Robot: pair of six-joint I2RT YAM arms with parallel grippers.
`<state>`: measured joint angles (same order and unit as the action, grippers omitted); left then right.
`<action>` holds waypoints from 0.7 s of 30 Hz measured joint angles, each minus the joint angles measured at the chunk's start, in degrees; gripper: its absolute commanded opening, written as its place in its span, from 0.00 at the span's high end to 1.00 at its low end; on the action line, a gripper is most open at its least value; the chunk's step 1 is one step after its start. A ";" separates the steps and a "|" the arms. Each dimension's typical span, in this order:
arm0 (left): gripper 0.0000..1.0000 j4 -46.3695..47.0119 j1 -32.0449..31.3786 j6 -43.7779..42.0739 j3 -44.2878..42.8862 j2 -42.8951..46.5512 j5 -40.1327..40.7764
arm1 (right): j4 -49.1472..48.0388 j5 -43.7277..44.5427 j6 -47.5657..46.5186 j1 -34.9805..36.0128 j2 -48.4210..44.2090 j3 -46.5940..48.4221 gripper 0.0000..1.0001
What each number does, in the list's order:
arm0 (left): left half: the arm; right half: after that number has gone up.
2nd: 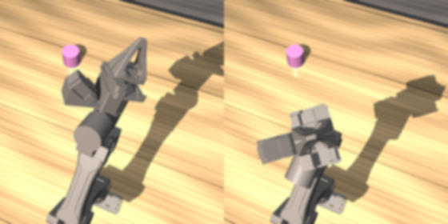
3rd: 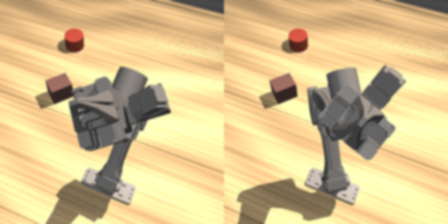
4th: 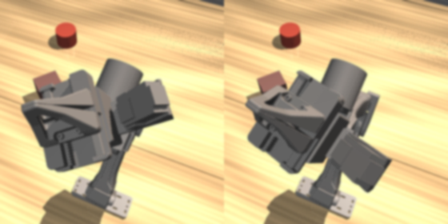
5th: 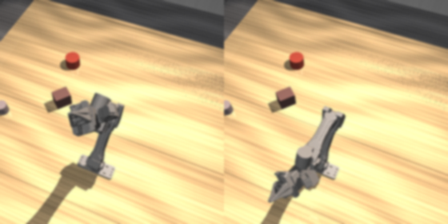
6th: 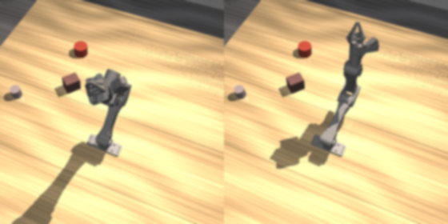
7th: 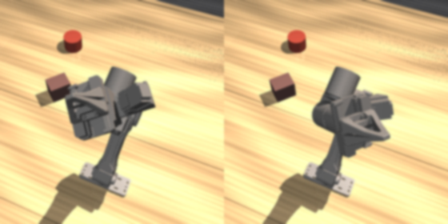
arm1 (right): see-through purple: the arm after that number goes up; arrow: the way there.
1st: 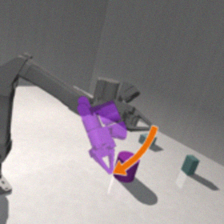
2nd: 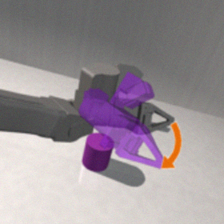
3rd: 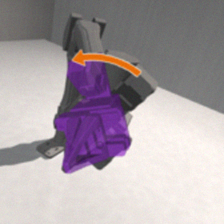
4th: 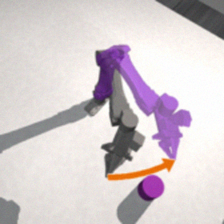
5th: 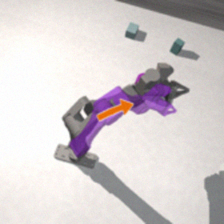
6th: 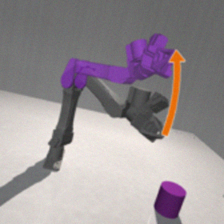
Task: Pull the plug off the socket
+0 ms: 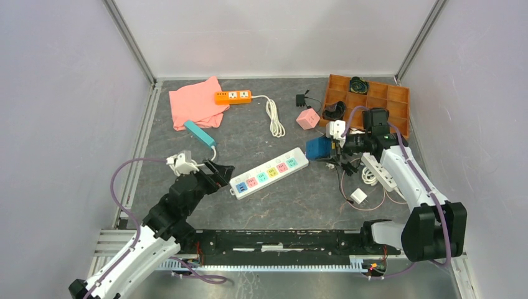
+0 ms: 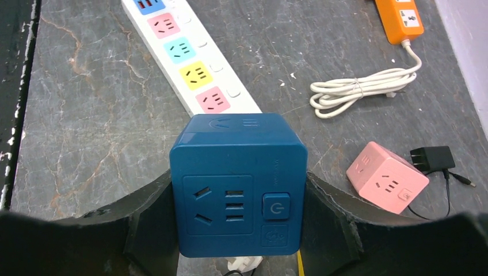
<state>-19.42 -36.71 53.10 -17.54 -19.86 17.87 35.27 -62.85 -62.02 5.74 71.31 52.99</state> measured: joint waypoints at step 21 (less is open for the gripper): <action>0.00 -4.28 0.00 -33.27 -17.81 -9.51 -0.33 | -9.27 22.03 16.28 26.05 19.74 28.37 0.97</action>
<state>-23.70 -36.71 19.84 -35.35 -29.36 17.54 26.00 -40.82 -45.74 31.79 91.05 81.36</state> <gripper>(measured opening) 0.994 0.659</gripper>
